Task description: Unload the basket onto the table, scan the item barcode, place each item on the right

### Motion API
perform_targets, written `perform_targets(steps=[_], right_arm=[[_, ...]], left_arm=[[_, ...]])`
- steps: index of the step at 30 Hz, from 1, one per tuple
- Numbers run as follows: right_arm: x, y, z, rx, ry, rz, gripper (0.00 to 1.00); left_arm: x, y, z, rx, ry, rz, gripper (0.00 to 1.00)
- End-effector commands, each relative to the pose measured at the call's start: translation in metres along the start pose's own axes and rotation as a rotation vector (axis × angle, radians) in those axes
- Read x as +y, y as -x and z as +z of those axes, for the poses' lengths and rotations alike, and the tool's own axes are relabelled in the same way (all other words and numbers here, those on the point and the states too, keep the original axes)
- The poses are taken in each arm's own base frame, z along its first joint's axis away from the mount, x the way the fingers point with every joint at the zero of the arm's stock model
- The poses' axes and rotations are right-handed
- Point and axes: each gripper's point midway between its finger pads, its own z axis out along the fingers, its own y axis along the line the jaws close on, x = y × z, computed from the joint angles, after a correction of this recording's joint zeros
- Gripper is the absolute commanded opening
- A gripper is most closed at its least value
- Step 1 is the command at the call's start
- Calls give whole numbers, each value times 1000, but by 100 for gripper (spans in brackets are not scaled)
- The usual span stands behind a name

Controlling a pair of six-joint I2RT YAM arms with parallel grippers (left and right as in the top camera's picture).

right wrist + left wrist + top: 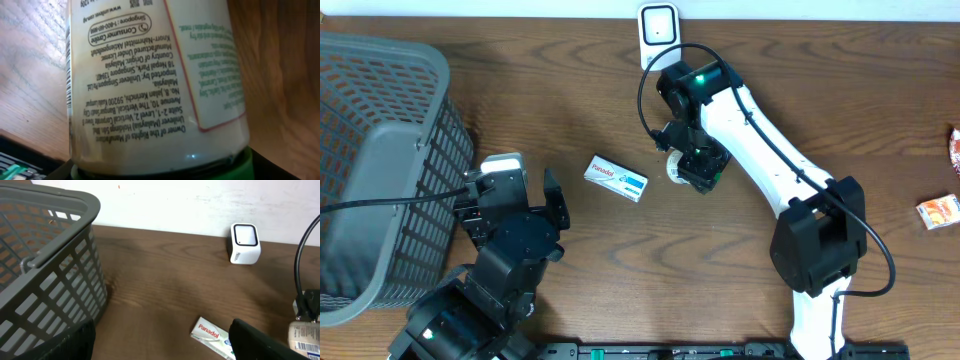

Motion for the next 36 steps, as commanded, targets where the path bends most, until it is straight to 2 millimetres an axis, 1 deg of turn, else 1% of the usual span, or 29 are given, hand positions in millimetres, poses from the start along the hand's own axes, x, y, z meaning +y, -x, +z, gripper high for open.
perform_targets(steps=[1, 5, 11, 19, 22, 29, 36], right_arm=[[2, -2, -10, -14, -3, 79, 40], [10, -16, -9, 45, 26, 113, 42], [16, -25, -7, 86, 47, 175, 46], [24, -38, 3, 161, 75, 232, 43], [27, -42, 8, 187, 81, 249, 43], [39, -60, 32, 279, 109, 276, 44], [50, -69, 43, 325, 144, 309, 46]], left_arm=[[3, 3, -1, -12, 16, 5, 86], [3, 3, -1, -12, 16, 5, 86], [3, 3, -1, -12, 16, 5, 86], [3, 3, -1, -12, 16, 5, 86], [3, 3, -1, -12, 16, 5, 86], [3, 3, -1, -12, 16, 5, 86], [3, 3, -1, -12, 16, 5, 86]])
